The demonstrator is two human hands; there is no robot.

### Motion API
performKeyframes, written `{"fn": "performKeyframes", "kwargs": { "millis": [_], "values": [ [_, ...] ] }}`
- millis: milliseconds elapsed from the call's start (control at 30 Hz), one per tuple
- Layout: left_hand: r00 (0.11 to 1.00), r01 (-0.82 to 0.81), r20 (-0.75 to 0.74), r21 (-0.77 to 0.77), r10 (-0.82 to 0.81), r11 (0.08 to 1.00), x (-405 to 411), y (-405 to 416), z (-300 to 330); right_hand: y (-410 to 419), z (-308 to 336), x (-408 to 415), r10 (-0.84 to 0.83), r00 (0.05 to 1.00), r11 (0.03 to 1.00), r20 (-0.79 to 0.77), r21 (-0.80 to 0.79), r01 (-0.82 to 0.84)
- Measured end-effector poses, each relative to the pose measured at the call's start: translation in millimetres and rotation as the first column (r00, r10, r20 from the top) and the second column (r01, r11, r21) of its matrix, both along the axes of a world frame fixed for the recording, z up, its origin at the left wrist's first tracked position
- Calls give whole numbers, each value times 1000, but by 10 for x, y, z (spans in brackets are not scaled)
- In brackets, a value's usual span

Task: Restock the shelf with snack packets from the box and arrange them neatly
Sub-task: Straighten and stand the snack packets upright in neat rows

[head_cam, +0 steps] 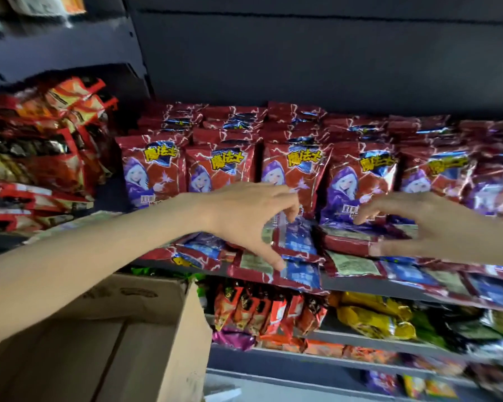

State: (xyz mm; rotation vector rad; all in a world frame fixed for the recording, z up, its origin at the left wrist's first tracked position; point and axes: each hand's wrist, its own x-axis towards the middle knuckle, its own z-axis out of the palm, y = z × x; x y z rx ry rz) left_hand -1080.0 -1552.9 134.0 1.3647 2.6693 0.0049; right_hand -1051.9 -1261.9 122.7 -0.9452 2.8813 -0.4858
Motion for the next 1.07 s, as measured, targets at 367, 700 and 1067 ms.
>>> {"fn": "performKeyframes", "kwargs": {
  "millis": [367, 700, 1067],
  "values": [
    [974, -144, -167, 79, 156, 986, -115, -5, 74, 266, 103, 106, -35, 999, 998, 7, 51, 35],
    [942, -303, -76, 229, 327, 925, -590, 184, 60, 306, 99, -97, -239, 939, 955, -246, 113, 273],
    [811, -165, -506, 283, 293, 945, -826, 288, -183, 505, 129, -259, -271, 953, 961, -131, -92, 261]
  ]
}}
